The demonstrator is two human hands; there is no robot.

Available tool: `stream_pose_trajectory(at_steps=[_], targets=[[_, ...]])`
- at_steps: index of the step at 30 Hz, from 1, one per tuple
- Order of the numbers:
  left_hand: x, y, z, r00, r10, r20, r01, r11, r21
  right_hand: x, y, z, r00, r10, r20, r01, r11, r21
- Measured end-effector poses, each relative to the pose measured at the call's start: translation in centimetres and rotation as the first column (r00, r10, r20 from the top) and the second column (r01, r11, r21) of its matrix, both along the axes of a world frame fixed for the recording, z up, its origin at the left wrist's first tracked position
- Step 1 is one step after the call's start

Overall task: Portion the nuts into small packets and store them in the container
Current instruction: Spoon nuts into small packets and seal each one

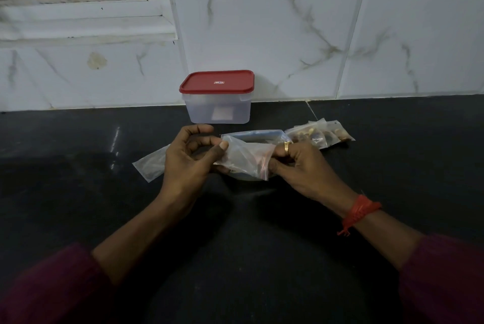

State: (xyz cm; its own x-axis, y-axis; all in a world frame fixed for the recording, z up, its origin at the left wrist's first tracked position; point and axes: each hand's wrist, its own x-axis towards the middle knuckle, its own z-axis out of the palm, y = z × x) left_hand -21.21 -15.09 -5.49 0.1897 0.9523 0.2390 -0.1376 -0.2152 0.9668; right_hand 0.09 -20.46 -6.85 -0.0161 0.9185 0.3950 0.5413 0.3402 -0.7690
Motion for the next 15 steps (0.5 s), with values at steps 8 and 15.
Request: stream_pose_trajectory(at_steps=[8, 15], targets=[[-0.06, -0.26, 0.31, 0.999, -0.048, 0.002, 0.048, 0.998, -0.035, 0.15, 0.07, 0.19, 1.0, -0.014, -0.026, 0.017, 0.994, 0.104], [-0.17, -0.04, 0.35, 0.999, -0.037, -0.04, 0.037, 0.999, -0.006, -0.15, -0.38, 0.72, 0.998, -0.057, -0.028, 0.058, 0.997, 0.057]])
